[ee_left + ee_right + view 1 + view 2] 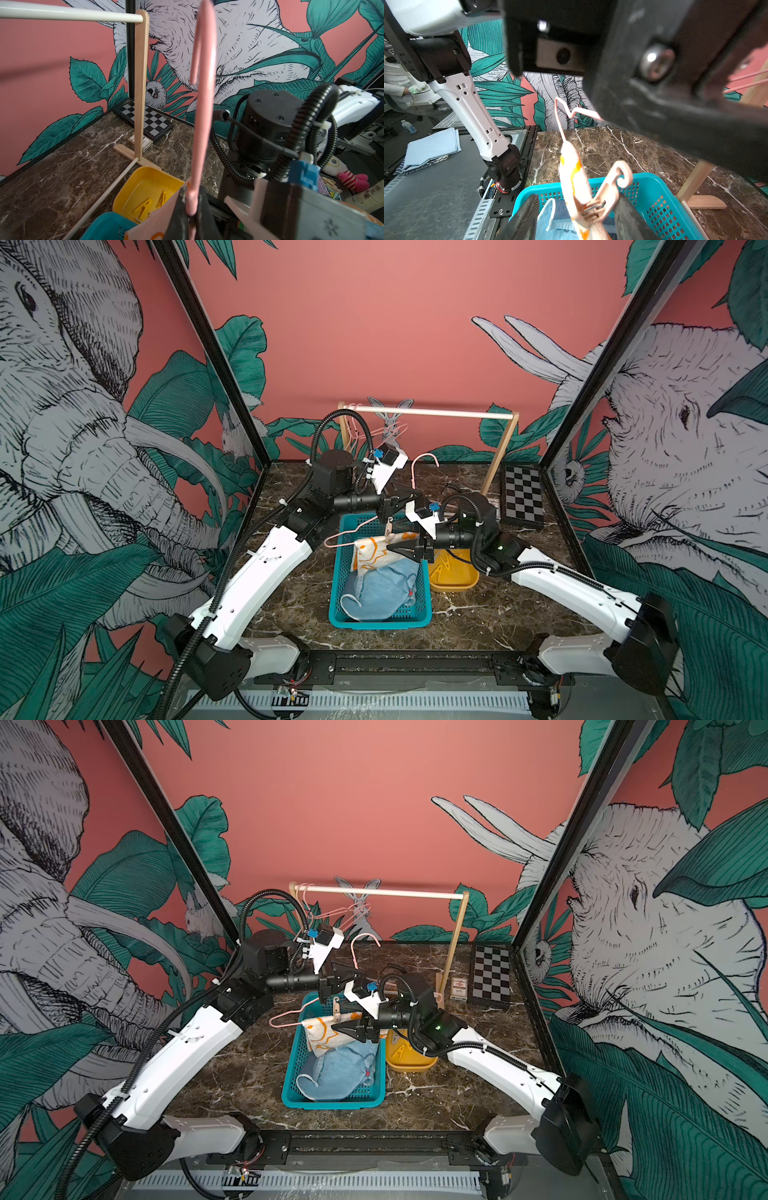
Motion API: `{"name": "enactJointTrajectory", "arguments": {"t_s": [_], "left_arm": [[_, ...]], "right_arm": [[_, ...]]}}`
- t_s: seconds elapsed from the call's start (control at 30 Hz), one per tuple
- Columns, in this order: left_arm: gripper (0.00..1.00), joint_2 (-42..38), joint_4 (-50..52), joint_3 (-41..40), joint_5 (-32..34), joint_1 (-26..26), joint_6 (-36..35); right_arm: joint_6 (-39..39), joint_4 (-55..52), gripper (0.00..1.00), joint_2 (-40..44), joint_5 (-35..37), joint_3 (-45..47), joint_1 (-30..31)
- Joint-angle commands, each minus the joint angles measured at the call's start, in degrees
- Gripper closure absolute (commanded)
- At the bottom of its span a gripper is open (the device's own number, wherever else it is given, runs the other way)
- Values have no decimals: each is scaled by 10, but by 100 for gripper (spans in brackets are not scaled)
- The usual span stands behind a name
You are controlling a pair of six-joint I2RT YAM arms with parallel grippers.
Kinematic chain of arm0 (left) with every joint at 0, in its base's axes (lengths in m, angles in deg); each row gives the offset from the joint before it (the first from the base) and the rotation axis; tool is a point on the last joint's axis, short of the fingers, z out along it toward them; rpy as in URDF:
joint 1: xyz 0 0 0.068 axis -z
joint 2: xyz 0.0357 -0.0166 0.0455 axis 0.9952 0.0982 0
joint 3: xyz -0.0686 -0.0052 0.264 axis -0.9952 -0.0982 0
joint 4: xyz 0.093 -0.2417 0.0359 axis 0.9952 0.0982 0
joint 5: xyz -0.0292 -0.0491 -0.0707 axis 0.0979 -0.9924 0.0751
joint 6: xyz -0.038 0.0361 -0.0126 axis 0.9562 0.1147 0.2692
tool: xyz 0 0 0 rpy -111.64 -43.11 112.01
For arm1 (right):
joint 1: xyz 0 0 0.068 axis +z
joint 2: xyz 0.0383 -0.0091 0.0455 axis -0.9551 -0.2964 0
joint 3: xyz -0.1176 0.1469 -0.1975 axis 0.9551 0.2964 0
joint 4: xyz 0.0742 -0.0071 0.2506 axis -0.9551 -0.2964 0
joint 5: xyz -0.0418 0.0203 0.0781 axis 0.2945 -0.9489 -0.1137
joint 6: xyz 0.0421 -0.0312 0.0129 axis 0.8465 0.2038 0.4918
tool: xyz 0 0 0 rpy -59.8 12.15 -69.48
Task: Remove the clothespins securing towels to the hanger
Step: Remove the clothespin from the hanger.
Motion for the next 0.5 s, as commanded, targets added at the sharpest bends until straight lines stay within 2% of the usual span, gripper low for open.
{"name": "enactJointTrajectory", "arguments": {"t_s": [0.0,0.47], "left_arm": [[100,-11,-42,12,7,2,18],[100,4,-52,12,-15,4,38]], "right_arm": [[-11,28,47,8,-22,-5,5],[-37,22,49,-14,14,-24,10]]}}
